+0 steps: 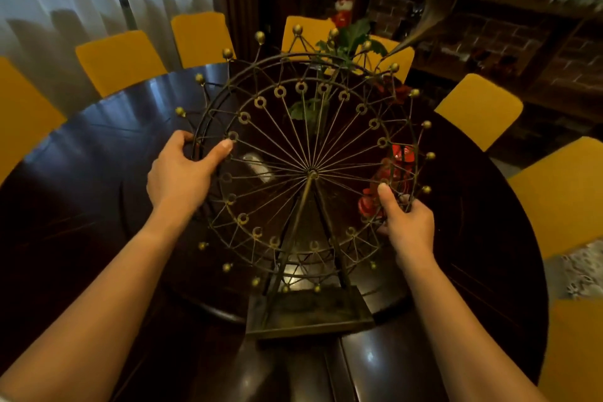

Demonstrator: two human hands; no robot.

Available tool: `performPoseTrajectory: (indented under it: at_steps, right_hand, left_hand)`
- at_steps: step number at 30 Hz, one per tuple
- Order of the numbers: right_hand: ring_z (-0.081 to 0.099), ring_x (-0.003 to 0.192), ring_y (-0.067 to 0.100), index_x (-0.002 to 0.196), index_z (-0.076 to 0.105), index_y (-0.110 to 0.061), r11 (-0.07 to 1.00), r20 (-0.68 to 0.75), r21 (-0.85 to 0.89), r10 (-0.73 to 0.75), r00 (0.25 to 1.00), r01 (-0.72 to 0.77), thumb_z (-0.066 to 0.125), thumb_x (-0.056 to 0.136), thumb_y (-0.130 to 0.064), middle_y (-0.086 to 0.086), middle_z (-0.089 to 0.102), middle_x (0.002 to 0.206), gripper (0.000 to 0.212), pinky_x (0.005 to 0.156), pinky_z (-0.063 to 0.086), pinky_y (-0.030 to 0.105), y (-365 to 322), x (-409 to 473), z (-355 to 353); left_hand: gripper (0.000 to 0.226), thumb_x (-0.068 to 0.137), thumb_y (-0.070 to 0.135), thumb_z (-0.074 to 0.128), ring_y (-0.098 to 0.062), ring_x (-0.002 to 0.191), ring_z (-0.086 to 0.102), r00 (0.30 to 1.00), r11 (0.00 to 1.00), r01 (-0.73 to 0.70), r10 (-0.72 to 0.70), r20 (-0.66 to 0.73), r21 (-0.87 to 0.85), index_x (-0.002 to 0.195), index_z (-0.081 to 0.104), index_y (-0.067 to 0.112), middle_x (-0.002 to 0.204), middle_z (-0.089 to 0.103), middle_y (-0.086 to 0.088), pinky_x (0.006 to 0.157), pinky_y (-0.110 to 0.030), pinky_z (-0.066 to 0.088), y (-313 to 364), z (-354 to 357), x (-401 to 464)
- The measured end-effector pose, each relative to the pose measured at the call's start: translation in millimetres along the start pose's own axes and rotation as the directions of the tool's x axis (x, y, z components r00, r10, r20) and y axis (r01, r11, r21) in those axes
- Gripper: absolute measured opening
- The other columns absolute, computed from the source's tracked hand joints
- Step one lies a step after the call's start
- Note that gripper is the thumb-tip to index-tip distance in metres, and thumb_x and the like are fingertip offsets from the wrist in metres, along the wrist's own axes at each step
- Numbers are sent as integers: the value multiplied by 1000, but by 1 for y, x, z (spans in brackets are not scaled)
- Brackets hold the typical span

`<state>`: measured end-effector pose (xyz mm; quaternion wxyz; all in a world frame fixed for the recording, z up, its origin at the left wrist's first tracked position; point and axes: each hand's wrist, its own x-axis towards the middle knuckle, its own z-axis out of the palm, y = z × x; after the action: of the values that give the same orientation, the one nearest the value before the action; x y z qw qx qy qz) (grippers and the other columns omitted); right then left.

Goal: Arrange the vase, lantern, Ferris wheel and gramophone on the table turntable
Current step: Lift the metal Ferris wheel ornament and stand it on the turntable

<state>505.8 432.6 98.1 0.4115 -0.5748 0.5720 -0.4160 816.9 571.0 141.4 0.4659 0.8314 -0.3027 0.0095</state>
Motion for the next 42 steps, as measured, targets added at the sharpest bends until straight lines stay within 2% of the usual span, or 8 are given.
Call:
performPoseTrajectory:
  at_steps: [11,14,18,22,27,33,38,42]
  right_hand:
    - [71,89,26,102,70,-12,985,-29,116,-128,991,131,71,80,-56,15,72,98,49,87,55,56,-36,54,42]
    - [69,87,31,97,69,-16,979,-38,45,-197,980,198,67,77,-65,17,70,95,53,85,53,57,-44,64,52]
    - [62,80,-3,71,56,-37,950,-85,-11,-311,946,312,73,84,-50,-11,56,77,25,75,54,42,-55,77,64]
    - [51,103,13,88,61,-30,936,-31,-95,-343,939,339,72,84,-51,-6,52,100,25,95,45,37,-56,94,75]
    - [41,92,-25,101,68,-14,928,7,-124,-355,935,353,73,85,-44,12,54,117,35,76,30,-4,-56,105,89]
    - [40,85,-28,109,68,-7,919,-1,-113,-379,925,377,76,84,-41,1,43,109,43,72,32,-5,-52,114,105]
    - [38,93,-26,114,68,-3,871,-16,-148,-476,880,468,76,83,-44,5,43,113,53,78,31,-4,-53,119,110]
    - [46,95,-2,112,68,-3,855,-14,-161,-501,866,492,78,82,-41,1,40,113,50,85,39,7,-53,122,111]
  left_hand:
    - [78,66,85,61,-8,90,62,999,964,2,-11,-35,-266,116,54,27,97,63,16,77,-32,46,-9,30,53]
    - [62,70,81,62,10,86,61,1000,938,5,-11,-16,-348,108,53,32,96,63,16,70,-12,43,-21,42,60]
    - [40,81,62,67,10,82,61,999,912,18,-34,-32,-409,106,50,34,93,59,18,67,-9,43,-37,59,65]
    - [30,92,36,68,24,76,56,998,886,22,-49,-47,-462,110,48,22,94,55,16,63,3,39,-50,76,65]
    - [26,96,26,64,22,74,58,997,853,65,-75,1,-518,112,45,18,96,54,11,65,0,42,-69,95,68]
    - [28,95,32,64,-3,88,65,988,794,153,-133,76,-589,114,45,25,110,64,-9,67,-5,47,-92,112,78]
    - [24,94,29,66,2,83,69,978,735,206,-176,112,-646,109,48,29,101,67,-2,69,-9,50,-108,124,76]
    - [22,94,25,67,-6,96,69,972,701,231,-187,138,-675,104,51,37,112,67,-6,79,-20,53,-117,135,75]
